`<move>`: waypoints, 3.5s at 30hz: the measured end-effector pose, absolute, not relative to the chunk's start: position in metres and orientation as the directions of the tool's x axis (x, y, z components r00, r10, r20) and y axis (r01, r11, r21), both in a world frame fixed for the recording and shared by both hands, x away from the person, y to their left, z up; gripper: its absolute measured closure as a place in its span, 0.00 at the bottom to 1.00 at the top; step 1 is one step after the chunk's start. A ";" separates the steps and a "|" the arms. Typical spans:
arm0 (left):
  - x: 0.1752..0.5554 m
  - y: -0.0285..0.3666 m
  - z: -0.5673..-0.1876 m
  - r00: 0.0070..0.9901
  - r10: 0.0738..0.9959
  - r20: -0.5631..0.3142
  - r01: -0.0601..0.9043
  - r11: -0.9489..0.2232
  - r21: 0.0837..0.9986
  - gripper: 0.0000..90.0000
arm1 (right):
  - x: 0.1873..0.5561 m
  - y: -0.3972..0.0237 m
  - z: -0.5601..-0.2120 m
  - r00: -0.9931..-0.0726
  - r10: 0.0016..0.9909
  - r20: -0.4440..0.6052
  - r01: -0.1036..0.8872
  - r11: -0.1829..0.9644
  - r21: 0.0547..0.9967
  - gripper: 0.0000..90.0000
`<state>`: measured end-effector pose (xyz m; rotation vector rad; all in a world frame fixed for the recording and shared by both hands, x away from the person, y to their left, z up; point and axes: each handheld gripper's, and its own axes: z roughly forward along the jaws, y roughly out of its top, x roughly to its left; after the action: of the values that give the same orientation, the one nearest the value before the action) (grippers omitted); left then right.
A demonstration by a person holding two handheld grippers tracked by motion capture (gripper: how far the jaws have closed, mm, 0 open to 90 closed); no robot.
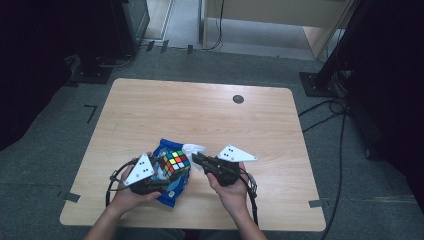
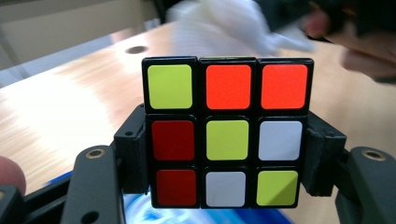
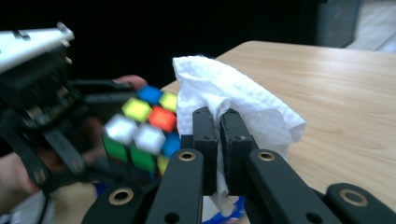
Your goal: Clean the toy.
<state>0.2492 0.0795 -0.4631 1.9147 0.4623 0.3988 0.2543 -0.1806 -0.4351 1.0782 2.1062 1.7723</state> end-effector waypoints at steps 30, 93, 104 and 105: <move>0.243 0.074 -0.453 0.876 0.479 0.059 0.116 -0.329 0.937 0.38 | 0.252 -0.176 -0.433 -0.707 0.622 0.336 0.467 0.054 0.883 0.97; 0.239 0.068 -0.461 0.820 0.523 0.232 0.016 -0.427 0.904 0.26 | 0.258 -0.174 -0.423 -0.543 0.597 0.591 0.715 -0.041 0.698 0.38; 0.231 0.057 -0.459 0.835 0.491 0.248 -0.020 -0.425 0.905 0.22 | 0.259 -0.166 -0.429 -0.535 0.589 0.606 0.748 -0.004 0.664 0.38; 0.231 0.057 -0.459 0.838 0.487 0.247 -0.020 -0.424 0.905 0.23 | 0.259 -0.166 -0.429 -0.534 0.592 0.604 0.749 0.000 0.662 0.38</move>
<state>0.2311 0.0567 -0.4593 1.9383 0.3467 0.5887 0.2588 -0.1662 -0.4293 1.5746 2.3211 1.7248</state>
